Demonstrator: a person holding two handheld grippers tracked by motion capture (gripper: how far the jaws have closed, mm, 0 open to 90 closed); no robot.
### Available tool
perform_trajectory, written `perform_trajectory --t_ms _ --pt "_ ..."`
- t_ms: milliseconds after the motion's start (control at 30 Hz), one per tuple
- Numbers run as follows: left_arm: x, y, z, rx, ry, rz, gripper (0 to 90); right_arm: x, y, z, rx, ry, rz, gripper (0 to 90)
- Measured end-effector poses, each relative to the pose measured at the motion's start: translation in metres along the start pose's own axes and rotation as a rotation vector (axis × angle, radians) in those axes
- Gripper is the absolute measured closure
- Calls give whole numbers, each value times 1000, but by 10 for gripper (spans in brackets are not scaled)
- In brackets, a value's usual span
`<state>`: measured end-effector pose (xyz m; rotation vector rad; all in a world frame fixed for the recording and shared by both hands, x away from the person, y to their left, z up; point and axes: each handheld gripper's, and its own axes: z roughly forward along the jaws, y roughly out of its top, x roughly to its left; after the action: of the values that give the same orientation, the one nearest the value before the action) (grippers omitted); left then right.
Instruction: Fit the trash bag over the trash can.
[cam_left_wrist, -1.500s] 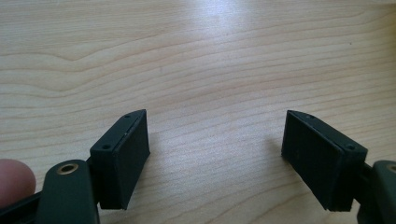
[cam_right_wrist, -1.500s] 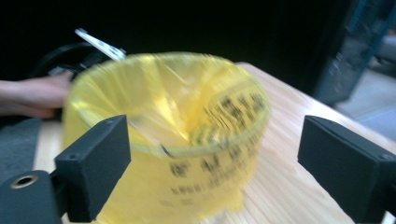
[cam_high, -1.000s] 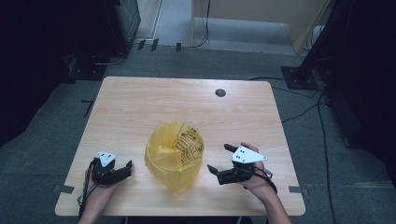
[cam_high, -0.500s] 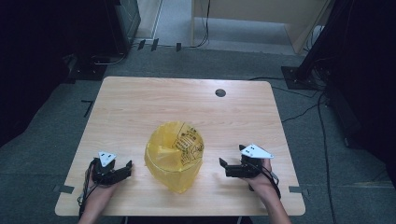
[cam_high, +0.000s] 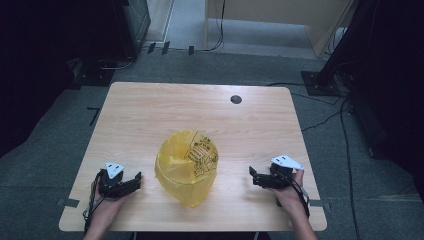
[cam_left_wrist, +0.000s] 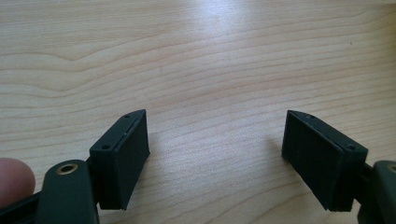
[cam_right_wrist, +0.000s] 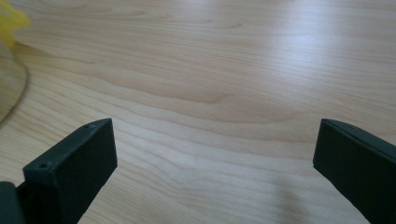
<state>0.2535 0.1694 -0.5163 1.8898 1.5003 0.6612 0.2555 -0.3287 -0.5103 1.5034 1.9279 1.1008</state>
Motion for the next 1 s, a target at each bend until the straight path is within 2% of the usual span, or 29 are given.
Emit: perform_trajectory --t_ms 133,333,567,767,867,1000 --pt "0 0 0 0 0 0 225 -9 -4 -2 6 -20 25 0" --pt "0 0 0 2 1 -1 212 -18 -9 -5 22 -52 33 0" --pt "0 0 0 3 -1 0 203 -29 -15 -9 77 -111 50 0" --pt "0 0 1 5 0 -1 192 -38 -20 -13 105 -164 67 0" --pt "0 0 1 6 0 0 190 -42 -22 -14 118 -176 83 0" --pt "0 0 1 5 0 0 189 -47 -24 -17 129 -205 83 0"
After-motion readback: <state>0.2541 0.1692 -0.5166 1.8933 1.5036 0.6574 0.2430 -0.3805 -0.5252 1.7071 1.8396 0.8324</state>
